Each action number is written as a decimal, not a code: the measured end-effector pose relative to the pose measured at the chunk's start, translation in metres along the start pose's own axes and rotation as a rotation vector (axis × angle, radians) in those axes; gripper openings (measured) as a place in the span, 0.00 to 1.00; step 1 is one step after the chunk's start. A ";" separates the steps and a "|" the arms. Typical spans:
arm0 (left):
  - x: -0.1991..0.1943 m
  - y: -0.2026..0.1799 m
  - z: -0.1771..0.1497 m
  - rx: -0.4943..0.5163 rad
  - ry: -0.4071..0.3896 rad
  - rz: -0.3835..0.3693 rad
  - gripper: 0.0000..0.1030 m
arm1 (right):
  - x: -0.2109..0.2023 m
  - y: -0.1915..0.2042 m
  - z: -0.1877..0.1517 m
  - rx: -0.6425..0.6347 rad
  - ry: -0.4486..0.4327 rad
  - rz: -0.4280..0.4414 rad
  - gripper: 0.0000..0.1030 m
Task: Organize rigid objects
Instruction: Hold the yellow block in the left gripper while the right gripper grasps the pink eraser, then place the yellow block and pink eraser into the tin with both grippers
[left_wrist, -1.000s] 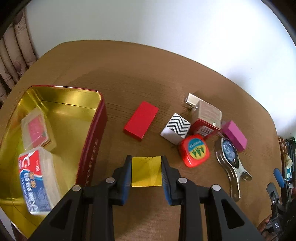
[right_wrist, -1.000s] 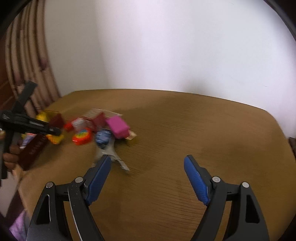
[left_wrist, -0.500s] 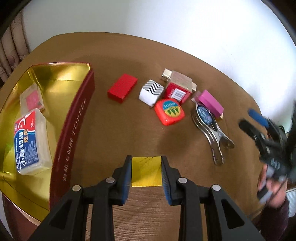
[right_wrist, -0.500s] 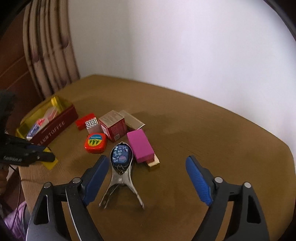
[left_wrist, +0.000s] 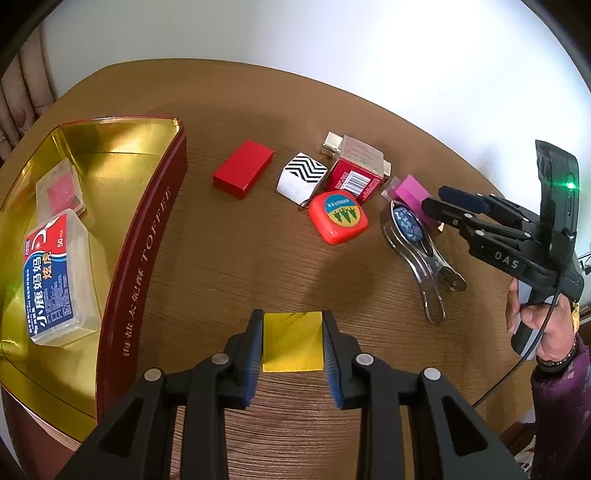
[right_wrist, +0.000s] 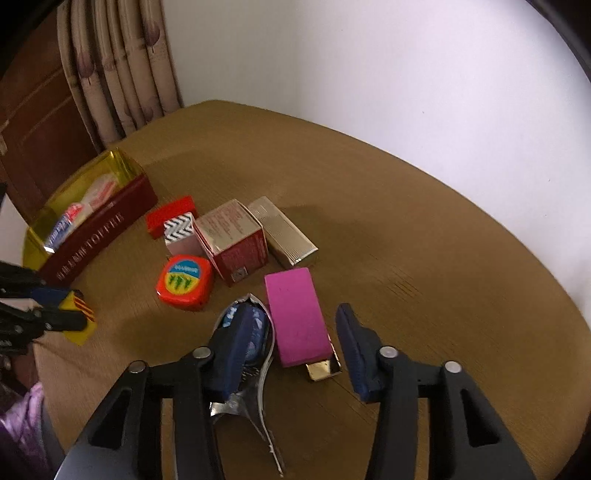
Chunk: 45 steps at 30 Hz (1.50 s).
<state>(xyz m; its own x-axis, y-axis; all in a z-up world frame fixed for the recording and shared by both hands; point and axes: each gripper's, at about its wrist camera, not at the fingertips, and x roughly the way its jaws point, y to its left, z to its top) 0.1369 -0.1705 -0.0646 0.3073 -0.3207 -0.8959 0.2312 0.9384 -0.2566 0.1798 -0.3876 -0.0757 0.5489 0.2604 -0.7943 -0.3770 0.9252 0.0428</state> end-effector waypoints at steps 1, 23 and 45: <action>0.002 -0.001 0.001 -0.001 -0.001 0.001 0.29 | 0.000 -0.002 0.001 0.011 -0.003 0.005 0.60; -0.035 0.006 0.006 0.029 -0.081 0.022 0.29 | -0.018 -0.001 0.002 0.061 -0.043 0.014 0.27; -0.003 0.126 0.104 -0.089 -0.120 0.276 0.29 | -0.065 0.061 0.010 0.133 -0.179 0.246 0.27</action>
<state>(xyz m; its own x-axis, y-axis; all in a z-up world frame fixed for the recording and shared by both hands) 0.2610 -0.0643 -0.0565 0.4552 -0.0601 -0.8884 0.0434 0.9980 -0.0453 0.1282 -0.3452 -0.0156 0.5807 0.5139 -0.6314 -0.4199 0.8535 0.3084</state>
